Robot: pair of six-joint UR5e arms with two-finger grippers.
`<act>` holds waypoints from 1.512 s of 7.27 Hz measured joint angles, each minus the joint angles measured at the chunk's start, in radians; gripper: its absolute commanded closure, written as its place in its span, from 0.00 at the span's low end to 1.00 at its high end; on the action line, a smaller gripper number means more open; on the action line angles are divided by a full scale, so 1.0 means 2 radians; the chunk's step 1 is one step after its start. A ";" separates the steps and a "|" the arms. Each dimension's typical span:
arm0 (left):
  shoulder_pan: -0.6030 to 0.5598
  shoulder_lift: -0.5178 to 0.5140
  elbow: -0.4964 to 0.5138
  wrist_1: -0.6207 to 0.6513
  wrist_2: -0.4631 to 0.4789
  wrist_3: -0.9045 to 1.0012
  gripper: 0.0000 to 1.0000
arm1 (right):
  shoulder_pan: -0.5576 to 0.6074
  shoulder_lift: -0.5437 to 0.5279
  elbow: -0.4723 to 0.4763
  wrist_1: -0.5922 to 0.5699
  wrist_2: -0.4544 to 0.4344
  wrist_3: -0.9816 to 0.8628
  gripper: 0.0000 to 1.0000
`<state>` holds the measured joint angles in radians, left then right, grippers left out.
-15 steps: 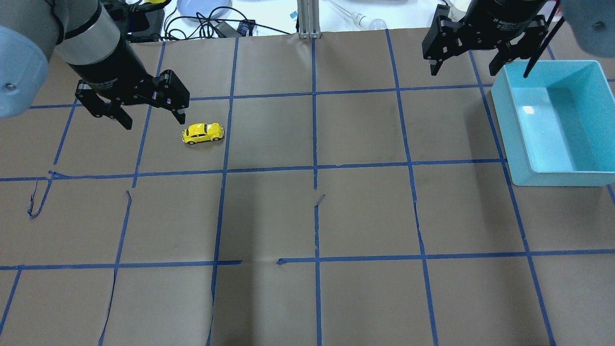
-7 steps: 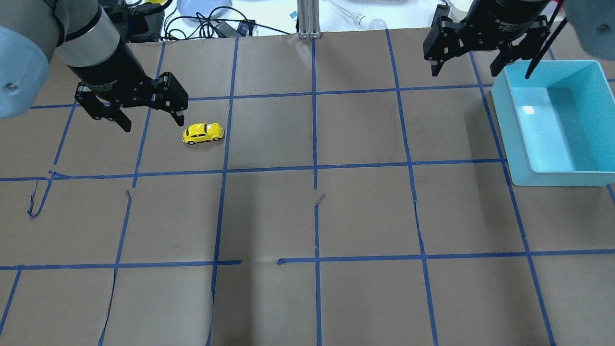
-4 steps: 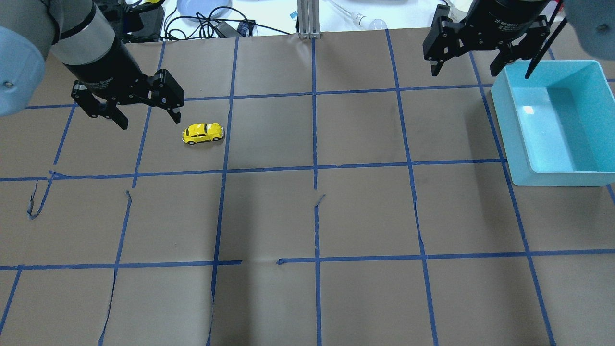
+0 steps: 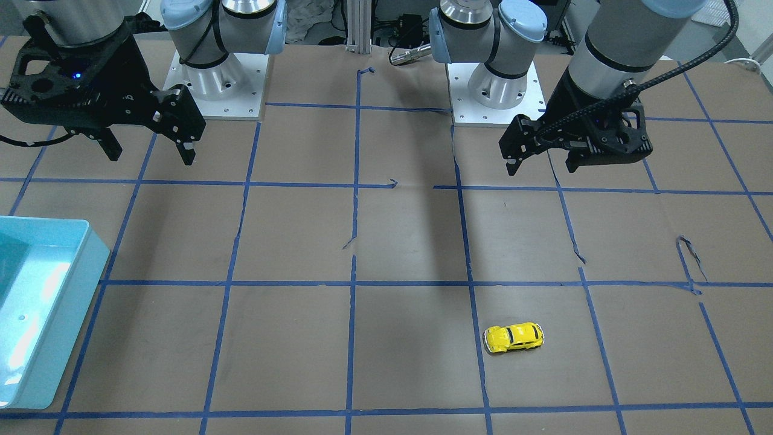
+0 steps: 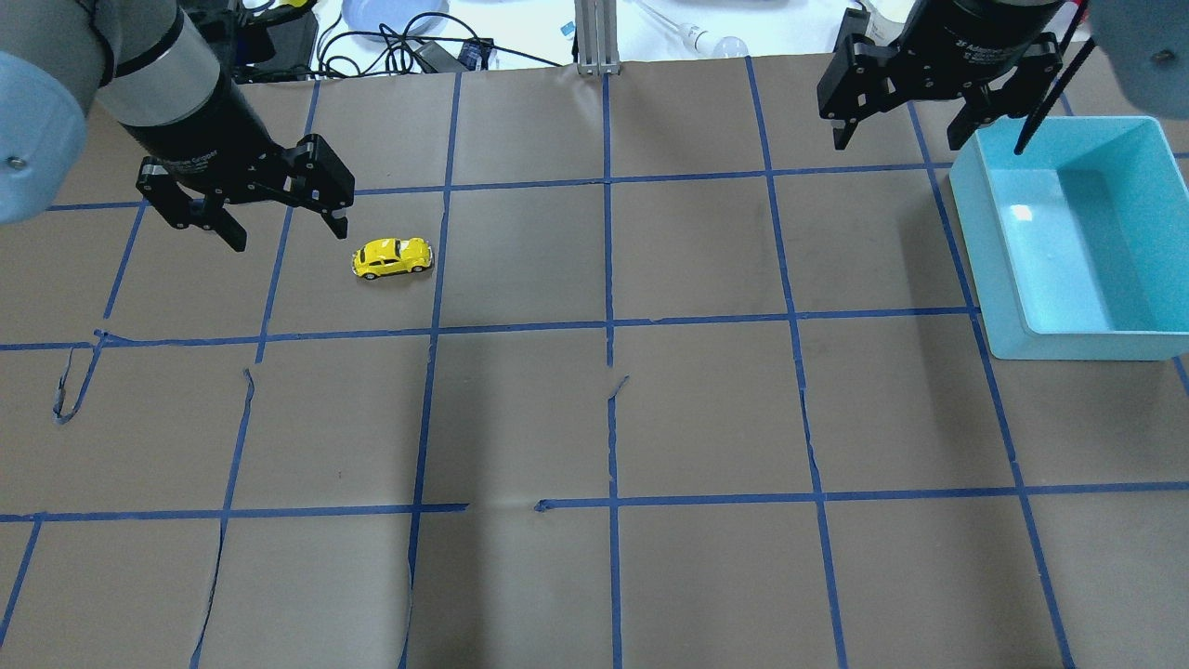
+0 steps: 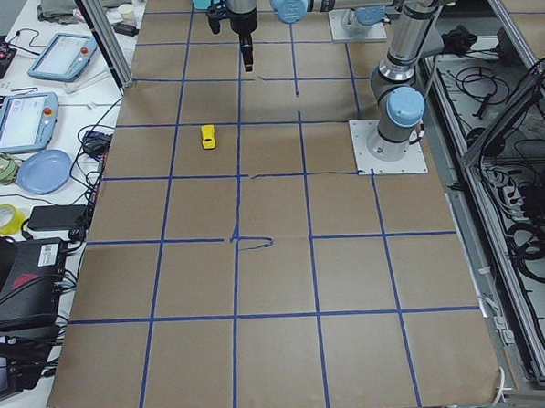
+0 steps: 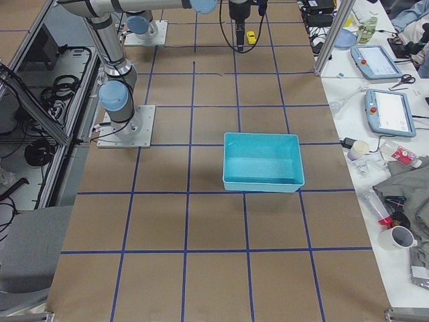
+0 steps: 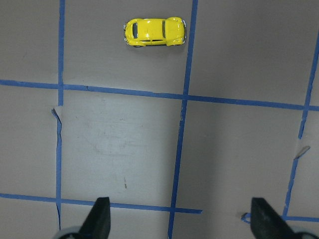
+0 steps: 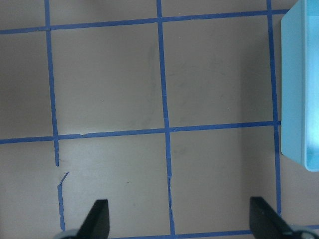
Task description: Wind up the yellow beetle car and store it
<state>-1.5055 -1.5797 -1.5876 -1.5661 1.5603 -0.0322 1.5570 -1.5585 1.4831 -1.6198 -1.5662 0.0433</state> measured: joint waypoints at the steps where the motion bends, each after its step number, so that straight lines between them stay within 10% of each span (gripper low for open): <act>1: 0.000 -0.001 0.000 0.000 0.000 0.000 0.00 | 0.000 0.000 0.000 0.000 0.000 0.000 0.00; 6: 0.006 -0.012 -0.015 0.064 0.001 -0.016 0.00 | 0.001 -0.005 0.007 0.000 0.000 0.000 0.00; 11: 0.012 -0.041 -0.027 0.134 0.045 -0.341 0.00 | 0.001 -0.006 0.009 0.000 0.000 -0.001 0.00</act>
<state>-1.4822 -1.6615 -1.6420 -1.2980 1.6496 -0.7149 1.5585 -1.5708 1.5013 -1.6196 -1.5662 0.0421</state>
